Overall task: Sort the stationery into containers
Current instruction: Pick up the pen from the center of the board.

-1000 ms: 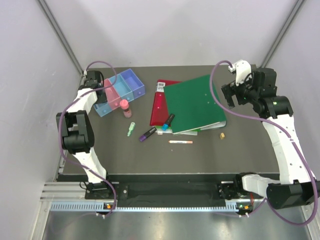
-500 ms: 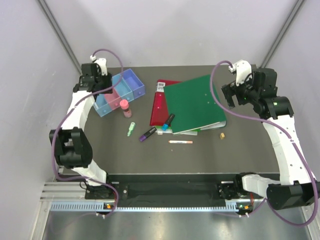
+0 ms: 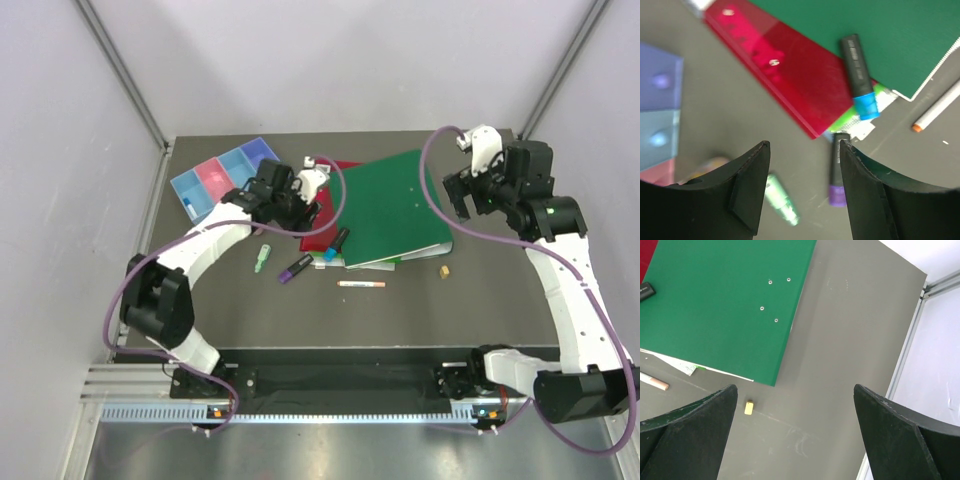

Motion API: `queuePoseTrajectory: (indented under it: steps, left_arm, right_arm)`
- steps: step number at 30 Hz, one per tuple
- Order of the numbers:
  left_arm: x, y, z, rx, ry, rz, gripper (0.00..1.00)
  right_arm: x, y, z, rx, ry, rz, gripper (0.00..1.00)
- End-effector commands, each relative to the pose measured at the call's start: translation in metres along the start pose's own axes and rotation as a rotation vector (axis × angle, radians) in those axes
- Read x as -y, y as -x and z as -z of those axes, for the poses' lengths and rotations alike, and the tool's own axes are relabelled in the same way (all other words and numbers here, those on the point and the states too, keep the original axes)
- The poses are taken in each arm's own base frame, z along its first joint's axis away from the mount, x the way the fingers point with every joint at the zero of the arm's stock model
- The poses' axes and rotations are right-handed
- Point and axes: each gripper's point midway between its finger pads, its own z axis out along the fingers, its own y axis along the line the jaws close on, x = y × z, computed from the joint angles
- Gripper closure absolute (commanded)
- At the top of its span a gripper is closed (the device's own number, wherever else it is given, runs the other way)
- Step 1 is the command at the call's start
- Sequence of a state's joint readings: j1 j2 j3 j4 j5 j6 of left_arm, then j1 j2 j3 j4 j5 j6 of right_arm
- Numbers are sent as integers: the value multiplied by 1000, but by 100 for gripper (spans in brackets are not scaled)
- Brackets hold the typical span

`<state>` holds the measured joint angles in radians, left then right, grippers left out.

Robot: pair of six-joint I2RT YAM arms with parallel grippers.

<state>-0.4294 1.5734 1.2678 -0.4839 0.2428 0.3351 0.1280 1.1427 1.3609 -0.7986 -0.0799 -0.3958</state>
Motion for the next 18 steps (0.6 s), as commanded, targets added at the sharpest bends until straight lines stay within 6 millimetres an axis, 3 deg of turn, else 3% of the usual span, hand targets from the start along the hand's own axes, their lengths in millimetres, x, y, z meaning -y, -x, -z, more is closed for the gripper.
queuePoseTrajectory:
  steps: [1, 5, 8, 18]
  left_arm:
    - [26, -3, -24, -31, -66, -18, 37]
    - [60, -12, -49, -76, -119, -42, 37]
    - [72, -21, -65, -115, -125, -33, 37]
    - [71, -31, -96, -157, -69, 4, 39]
  right_arm:
    - [1, 8, 10, 42, -15, -9, 0]
    - [2, 8, 10, 42, -16, -7, 0]
    - [2, 8, 11, 44, -19, -10, 0]
    - [0, 5, 11, 43, -13, -16, 0]
